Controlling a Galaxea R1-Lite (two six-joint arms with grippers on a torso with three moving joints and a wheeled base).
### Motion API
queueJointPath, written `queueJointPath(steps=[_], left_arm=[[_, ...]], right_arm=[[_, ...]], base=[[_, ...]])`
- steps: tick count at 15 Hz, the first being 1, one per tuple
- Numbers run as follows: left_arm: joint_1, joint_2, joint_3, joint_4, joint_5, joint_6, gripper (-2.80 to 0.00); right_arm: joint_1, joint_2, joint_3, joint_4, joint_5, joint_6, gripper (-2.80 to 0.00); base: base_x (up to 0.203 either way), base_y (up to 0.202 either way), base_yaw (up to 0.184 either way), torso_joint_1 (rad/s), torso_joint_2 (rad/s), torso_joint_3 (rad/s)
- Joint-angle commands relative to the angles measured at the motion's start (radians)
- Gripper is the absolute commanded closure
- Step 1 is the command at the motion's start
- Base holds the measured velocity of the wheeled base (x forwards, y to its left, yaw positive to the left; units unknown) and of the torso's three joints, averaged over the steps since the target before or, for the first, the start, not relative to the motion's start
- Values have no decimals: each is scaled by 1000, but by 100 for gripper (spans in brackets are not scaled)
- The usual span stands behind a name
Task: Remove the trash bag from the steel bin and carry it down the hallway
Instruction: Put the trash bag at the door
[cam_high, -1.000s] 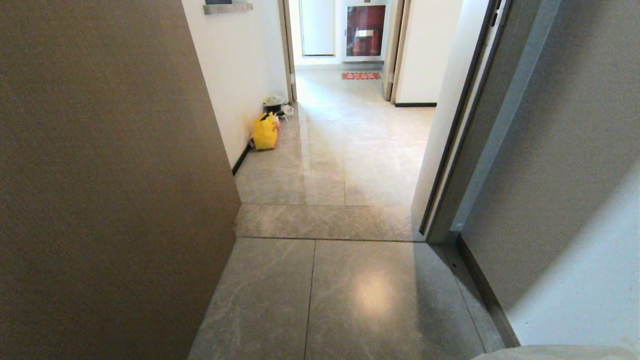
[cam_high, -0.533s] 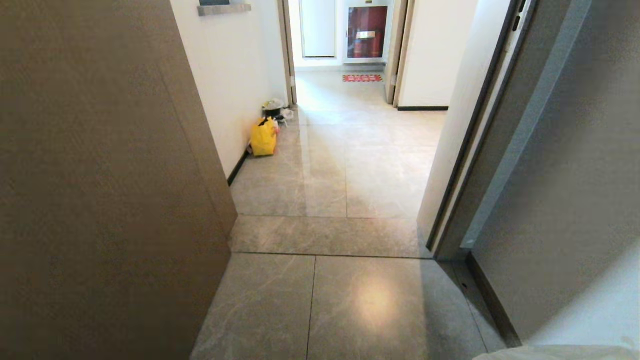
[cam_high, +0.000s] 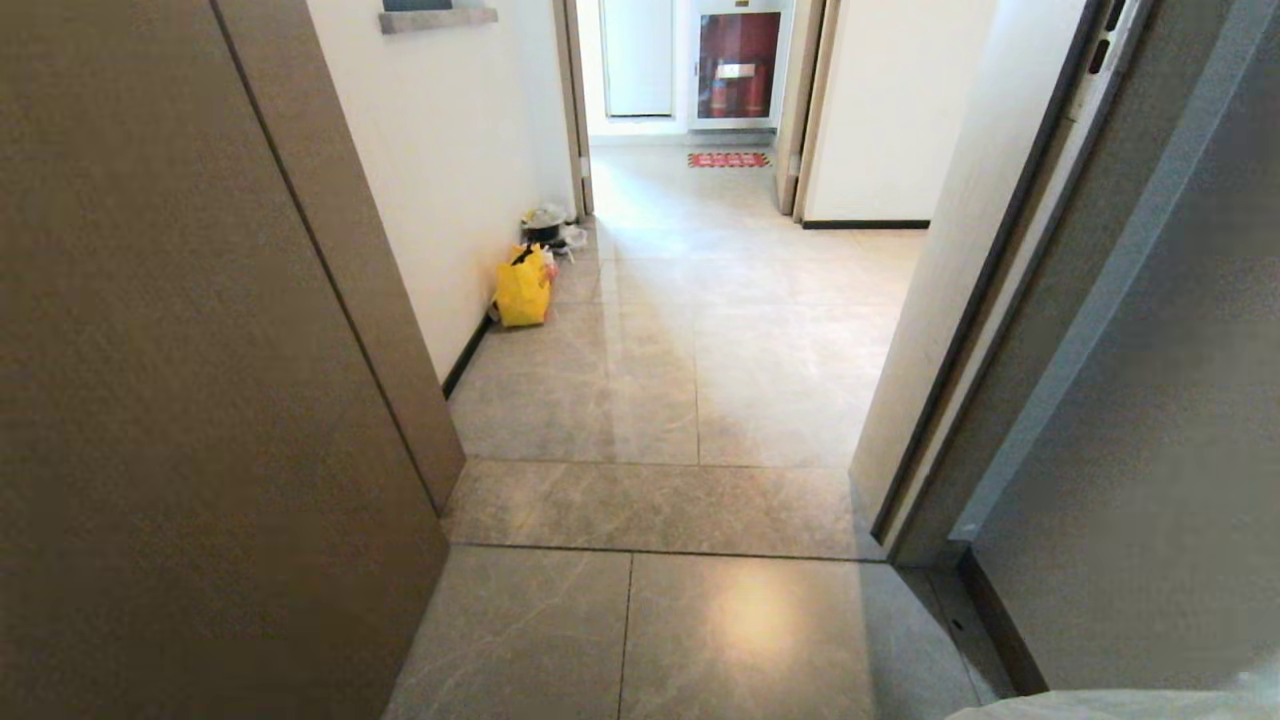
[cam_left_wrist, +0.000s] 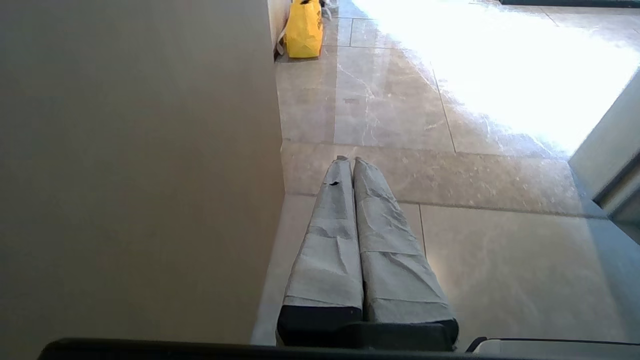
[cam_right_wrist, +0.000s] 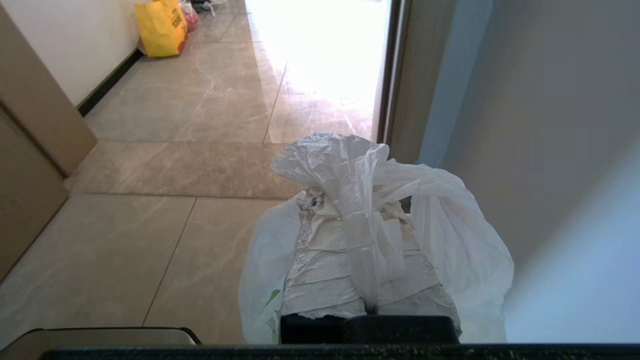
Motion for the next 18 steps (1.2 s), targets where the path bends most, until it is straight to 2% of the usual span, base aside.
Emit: queueJointPath(steps=[1,18], left_arm=[[0,0,0,0,0,0,0],[0,0,0,0,0,-2,0]], right_arm=[[0,1,0,-1,0,-1,0],[0,0,0,-1,0,0,0]], base=[[199,0,-5,9,7,4],[191,0,1,3,2,2]])
